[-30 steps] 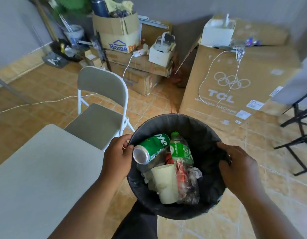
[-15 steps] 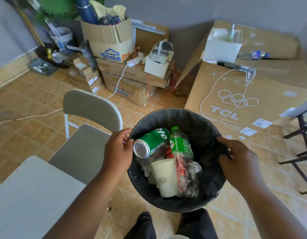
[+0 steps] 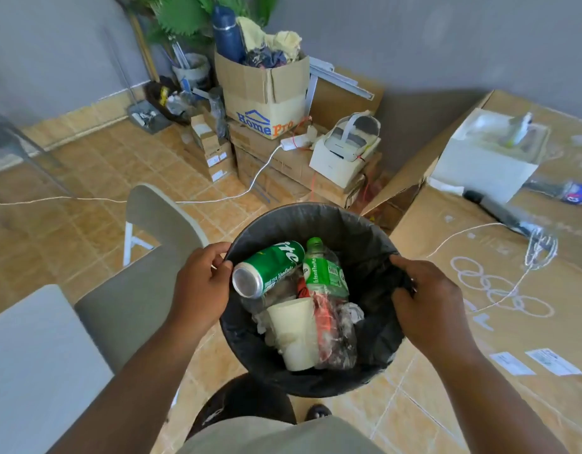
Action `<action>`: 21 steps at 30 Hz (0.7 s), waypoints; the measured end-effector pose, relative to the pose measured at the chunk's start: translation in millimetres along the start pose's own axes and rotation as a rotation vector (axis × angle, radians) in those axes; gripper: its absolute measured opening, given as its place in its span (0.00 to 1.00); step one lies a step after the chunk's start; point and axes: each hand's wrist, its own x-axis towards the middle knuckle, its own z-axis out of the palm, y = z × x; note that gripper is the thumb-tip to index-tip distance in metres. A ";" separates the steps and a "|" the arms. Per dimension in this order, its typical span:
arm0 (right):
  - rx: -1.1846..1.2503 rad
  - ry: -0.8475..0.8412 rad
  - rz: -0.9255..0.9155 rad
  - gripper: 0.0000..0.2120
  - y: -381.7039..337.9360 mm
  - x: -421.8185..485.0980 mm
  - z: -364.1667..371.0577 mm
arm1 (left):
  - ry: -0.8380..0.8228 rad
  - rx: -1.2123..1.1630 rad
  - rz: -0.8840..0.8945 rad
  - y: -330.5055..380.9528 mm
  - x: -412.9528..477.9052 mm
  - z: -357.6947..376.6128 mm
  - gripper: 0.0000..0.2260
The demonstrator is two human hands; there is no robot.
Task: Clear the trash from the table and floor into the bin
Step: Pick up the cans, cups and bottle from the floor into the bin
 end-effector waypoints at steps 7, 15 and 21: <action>0.017 -0.084 -0.070 0.25 -5.2 129.5 28.1 | 0.077 -0.006 -0.118 10.6 82.1 27.0 0.13; -0.032 -0.169 -0.120 0.25 -45.4 299.0 89.0 | 0.105 -0.033 -0.238 4.9 245.3 50.2 0.12; -0.018 -0.199 -0.178 0.24 -99.0 416.3 122.1 | 0.135 -0.017 -0.239 14.1 358.4 32.9 0.11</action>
